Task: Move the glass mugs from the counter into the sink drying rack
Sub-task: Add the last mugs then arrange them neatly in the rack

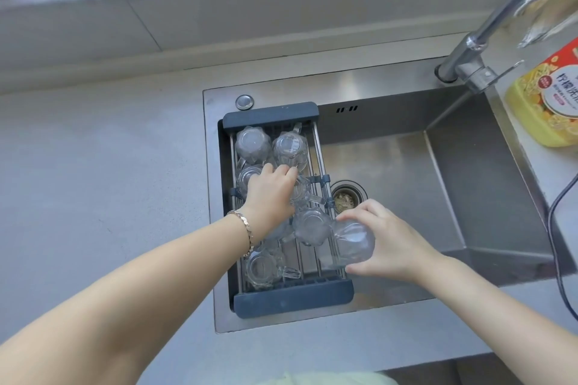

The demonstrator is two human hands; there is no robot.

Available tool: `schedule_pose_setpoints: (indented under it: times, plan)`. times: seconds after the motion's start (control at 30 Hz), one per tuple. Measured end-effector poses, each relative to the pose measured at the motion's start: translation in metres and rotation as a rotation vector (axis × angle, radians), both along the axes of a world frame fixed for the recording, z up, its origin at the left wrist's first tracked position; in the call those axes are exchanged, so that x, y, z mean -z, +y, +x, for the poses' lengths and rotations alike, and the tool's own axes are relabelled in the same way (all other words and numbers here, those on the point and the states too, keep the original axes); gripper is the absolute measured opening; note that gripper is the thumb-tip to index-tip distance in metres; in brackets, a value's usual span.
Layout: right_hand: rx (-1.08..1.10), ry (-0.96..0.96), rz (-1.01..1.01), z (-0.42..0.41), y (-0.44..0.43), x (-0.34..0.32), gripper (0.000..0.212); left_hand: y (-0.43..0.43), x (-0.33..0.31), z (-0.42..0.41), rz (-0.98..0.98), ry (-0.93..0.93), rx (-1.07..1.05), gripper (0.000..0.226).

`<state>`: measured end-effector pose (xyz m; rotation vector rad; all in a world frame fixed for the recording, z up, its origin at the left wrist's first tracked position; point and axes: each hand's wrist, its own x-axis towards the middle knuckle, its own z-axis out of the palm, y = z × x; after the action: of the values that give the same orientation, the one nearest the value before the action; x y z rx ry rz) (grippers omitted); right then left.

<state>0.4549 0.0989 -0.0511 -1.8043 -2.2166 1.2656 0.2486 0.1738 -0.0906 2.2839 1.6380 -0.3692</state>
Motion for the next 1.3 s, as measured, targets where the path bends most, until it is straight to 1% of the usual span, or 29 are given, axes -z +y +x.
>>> schedule_pose_setpoints:
  times: [0.1,0.17,0.37,0.5,0.53,0.6,0.63,0.67,0.7,0.73,0.77,0.87,0.93,1.0,1.07,1.13,1.17,1.23,1.27,1.3]
  plan:
    - [-0.053,-0.024,0.023,0.0,-0.005,0.0,0.067,-0.005,-0.002,-0.003,0.006,-0.014,-0.025,0.075]
    - [-0.053,-0.015,0.033,0.0,-0.007,-0.001,0.067,-0.009,-0.002,-0.003,0.019,-0.01,-0.026,0.078]
    - [-0.079,-0.027,0.07,-0.005,-0.007,-0.003,0.067,-0.001,0.004,0.005,0.048,0.017,-0.039,0.072]
    - [-0.146,-0.085,0.133,-0.008,-0.009,-0.004,0.067,-0.009,0.003,0.007,0.104,-0.02,-0.05,0.068]
    - [-0.169,-0.091,0.156,-0.009,-0.009,-0.005,0.066,-0.013,0.004,0.005,0.144,-0.058,0.006,0.06]
    - [-0.215,-0.091,0.191,-0.012,-0.011,-0.006,0.065,-0.02,0.009,0.0,0.22,-0.228,0.173,0.039]
    - [-0.232,-0.087,0.196,-0.013,-0.012,-0.007,0.065,-0.023,0.01,-0.003,0.188,-0.302,0.262,0.034]
    - [-0.245,-0.083,0.196,-0.015,-0.012,-0.008,0.064,-0.027,0.009,-0.004,0.091,-0.305,0.329,0.038]
    - [-0.255,-0.081,0.191,-0.018,-0.013,-0.009,0.064,-0.031,0.01,-0.006,-0.012,-0.256,0.374,0.047]
    - [-0.265,-0.083,0.186,-0.021,-0.014,-0.009,0.063,-0.032,0.014,-0.009,-0.041,-0.163,0.398,0.057]
    - [-0.278,-0.09,0.183,-0.023,-0.015,-0.009,0.062,-0.032,0.016,-0.011,-0.009,-0.091,0.428,0.063]
    - [-0.327,-0.144,0.226,-0.031,-0.017,-0.002,0.058,-0.031,0.017,-0.009,0.149,0.019,0.545,0.069]
    - [-0.344,-0.188,0.291,-0.036,-0.021,0.002,0.06,-0.031,0.023,-0.009,0.243,0.01,0.545,0.069]
    - [-0.354,-0.226,0.357,-0.041,-0.027,0.005,0.069,-0.037,0.027,-0.012,0.267,-0.029,0.506,0.066]
    - [-0.362,-0.255,0.434,-0.046,-0.033,0.008,0.076,-0.048,0.028,-0.014,0.311,-0.059,0.436,0.061]
    - [-0.359,-0.243,0.473,-0.05,-0.035,0.011,0.08,-0.055,0.031,-0.017,0.349,-0.13,0.326,0.059]
    - [-0.351,-0.234,0.48,-0.051,-0.035,0.012,0.081,-0.062,0.031,-0.019,0.335,-0.175,0.285,0.054]
    - [-0.343,-0.229,0.484,-0.05,-0.033,0.014,0.081,-0.082,0.031,-0.023,0.297,-0.251,0.299,0.03]
    - [-0.341,-0.224,0.48,-0.049,-0.032,0.015,0.08,-0.092,0.031,-0.027,0.253,-0.266,0.328,0.024]
    - [-0.34,-0.215,0.477,-0.049,-0.031,0.016,0.08,-0.1,0.032,-0.031,0.195,-0.258,0.359,0.029]
